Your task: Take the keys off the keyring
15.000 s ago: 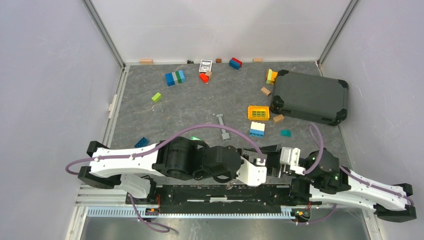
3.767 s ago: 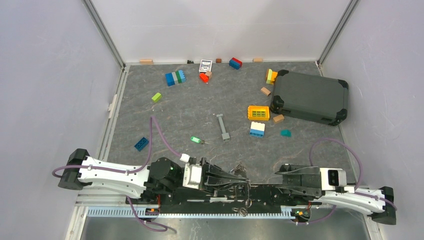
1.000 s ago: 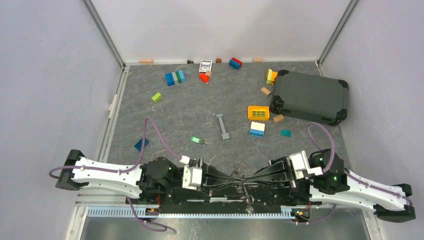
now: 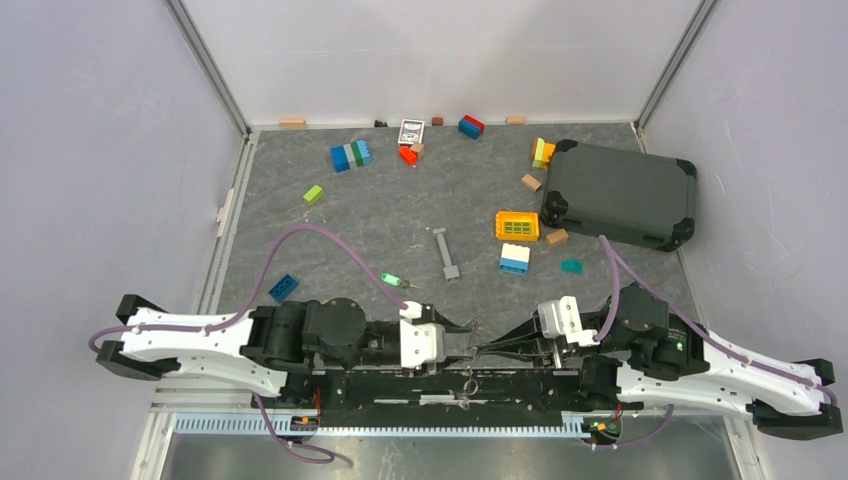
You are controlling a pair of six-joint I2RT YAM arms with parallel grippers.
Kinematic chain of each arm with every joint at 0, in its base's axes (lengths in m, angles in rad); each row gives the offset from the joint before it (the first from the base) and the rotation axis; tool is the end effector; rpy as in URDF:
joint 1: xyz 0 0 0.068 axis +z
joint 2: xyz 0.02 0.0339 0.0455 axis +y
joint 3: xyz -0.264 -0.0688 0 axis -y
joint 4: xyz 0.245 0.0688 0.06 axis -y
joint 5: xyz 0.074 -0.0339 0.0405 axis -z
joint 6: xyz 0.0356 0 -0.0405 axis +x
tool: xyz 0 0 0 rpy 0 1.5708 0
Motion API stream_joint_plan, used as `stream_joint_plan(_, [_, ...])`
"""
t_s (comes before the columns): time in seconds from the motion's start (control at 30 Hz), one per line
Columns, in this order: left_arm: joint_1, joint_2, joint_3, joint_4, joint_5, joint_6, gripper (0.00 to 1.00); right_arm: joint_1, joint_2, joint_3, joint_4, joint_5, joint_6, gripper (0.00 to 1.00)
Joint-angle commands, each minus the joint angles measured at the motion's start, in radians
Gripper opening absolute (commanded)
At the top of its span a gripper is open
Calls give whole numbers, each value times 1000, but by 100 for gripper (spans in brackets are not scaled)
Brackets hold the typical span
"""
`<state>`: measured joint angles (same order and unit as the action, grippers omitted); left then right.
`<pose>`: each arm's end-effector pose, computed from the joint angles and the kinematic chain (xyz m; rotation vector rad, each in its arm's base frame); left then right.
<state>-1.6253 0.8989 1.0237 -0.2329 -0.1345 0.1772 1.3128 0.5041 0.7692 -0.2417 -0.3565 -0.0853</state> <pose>-0.0061 -0.1999 0.3984 1.3222 1.1831 -0.9634 0.0178 0.1162 0.3656 -1.3027 1.0738 1.2233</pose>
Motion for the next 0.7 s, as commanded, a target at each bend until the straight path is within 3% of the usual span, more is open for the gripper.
stream_joint_plan(0.0, [-1, 18, 44, -50, 39, 30, 48, 1, 2, 52, 29, 10, -18, 0])
stream_joint_plan(0.67, [-1, 40, 41, -34, 21, 42, 39, 0, 23, 41, 27, -21, -30, 0])
